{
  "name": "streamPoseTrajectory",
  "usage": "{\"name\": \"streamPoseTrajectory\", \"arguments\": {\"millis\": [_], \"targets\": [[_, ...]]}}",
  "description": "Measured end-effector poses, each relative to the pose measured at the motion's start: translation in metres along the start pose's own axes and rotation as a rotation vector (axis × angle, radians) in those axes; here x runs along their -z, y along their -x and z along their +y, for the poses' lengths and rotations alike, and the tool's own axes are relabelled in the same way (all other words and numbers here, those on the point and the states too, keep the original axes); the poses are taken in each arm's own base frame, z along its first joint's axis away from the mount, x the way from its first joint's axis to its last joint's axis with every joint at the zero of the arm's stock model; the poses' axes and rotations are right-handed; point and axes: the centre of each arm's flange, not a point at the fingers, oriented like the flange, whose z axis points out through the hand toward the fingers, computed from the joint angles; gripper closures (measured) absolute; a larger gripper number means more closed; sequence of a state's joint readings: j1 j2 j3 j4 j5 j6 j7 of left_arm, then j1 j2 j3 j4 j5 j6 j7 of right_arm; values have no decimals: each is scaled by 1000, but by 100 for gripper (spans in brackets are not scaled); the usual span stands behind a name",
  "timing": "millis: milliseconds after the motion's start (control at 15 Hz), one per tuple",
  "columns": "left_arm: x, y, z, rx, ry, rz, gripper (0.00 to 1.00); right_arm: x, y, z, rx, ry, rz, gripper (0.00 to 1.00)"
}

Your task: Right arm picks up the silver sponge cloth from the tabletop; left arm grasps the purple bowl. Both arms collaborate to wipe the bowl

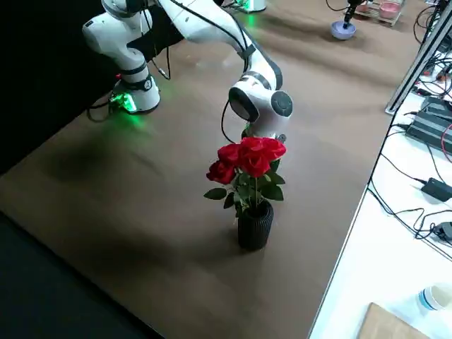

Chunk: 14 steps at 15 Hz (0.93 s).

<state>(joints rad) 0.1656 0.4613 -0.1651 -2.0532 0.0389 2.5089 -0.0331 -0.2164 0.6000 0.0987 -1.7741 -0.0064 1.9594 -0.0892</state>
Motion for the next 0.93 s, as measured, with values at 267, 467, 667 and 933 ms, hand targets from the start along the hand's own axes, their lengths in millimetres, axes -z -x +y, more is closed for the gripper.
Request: {"name": "streamPoseTrajectory", "arguments": {"millis": [267,467,667,933], "targets": [[0,0,0,0,0,1,73,-10,-3,1,0,-1,-9,50],[1,-1,0,0,0,2,73,-12,-4,1,1,-1,-10,56],[2,-1,0,0,0,4,74,-11,-4,1,2,3,-7,88],[3,-2,0,4,0,7,81,-10,-4,3,18,34,-8,97]]}}
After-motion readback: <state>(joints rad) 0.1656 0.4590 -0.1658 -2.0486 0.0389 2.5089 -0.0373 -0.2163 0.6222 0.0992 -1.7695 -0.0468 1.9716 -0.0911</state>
